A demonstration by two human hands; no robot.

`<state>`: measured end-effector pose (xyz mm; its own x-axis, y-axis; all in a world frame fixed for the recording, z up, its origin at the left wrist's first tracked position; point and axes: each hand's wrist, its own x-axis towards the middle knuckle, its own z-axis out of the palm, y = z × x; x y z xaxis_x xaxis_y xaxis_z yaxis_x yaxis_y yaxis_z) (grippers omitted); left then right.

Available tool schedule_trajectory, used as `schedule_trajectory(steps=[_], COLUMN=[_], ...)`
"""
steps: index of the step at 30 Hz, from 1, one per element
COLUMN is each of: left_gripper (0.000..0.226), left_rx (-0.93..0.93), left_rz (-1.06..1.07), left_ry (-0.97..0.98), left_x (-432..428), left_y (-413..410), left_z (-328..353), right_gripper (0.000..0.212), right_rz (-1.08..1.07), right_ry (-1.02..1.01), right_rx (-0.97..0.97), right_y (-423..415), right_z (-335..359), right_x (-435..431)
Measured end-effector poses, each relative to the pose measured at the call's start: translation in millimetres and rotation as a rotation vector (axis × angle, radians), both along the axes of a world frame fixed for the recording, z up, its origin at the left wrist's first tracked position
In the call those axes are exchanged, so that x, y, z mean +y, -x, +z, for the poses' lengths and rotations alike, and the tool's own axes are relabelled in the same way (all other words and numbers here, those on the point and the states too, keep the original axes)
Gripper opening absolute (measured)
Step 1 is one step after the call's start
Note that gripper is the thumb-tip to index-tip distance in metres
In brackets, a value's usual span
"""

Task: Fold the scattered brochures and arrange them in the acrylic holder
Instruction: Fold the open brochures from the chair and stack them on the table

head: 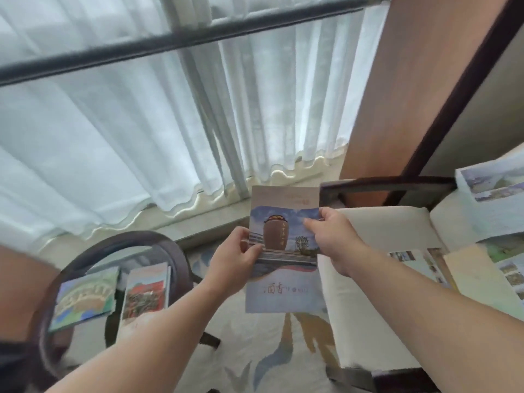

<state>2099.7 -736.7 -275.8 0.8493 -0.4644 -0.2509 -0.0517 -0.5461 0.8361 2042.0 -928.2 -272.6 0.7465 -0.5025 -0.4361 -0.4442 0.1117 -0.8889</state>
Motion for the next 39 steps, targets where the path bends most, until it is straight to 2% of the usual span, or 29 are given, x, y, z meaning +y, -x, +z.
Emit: schedule_trajectory(steps=[5, 10, 14, 16, 18, 23, 27, 39], left_gripper=[0.008, 0.007, 0.008, 0.008, 0.008, 0.031, 0.038, 0.036], left_rx=[-0.039, -0.034, -0.042, -0.035, -0.019, 0.026, 0.052, 0.057], left_rz=[0.111, 0.181, 0.232, 0.242, 0.250, 0.285, 0.276, 0.275], left_ry=[-0.154, -0.267, -0.327, -0.357, -0.389, -0.432, -0.468, -0.502], left_x=[127, 238, 299, 318, 330, 347, 352, 353], left_y=[-37, -77, -101, -111, -121, -141, -156, -170], left_z=[-44, -86, -118, -138, -162, -221, -257, -286], right_gripper=[0.020, 0.027, 0.057, 0.064, 0.061, 0.047, 0.047, 0.035], right_rz=[0.228, 0.330, 0.408, 0.439, 0.451, 0.527, 0.546, 0.635], right_ry=[0.178, 0.178, 0.201, 0.219, 0.259, 0.355, 0.396, 0.483], right_rx=[0.175, 0.228, 0.253, 0.281, 0.299, 0.392, 0.430, 0.443], right_y=[-51, -98, -132, -147, -162, -190, -204, -218], right_z=[-36, -71, -100, -119, -142, -206, -243, -267], right_x=[117, 236, 302, 324, 339, 363, 374, 379])
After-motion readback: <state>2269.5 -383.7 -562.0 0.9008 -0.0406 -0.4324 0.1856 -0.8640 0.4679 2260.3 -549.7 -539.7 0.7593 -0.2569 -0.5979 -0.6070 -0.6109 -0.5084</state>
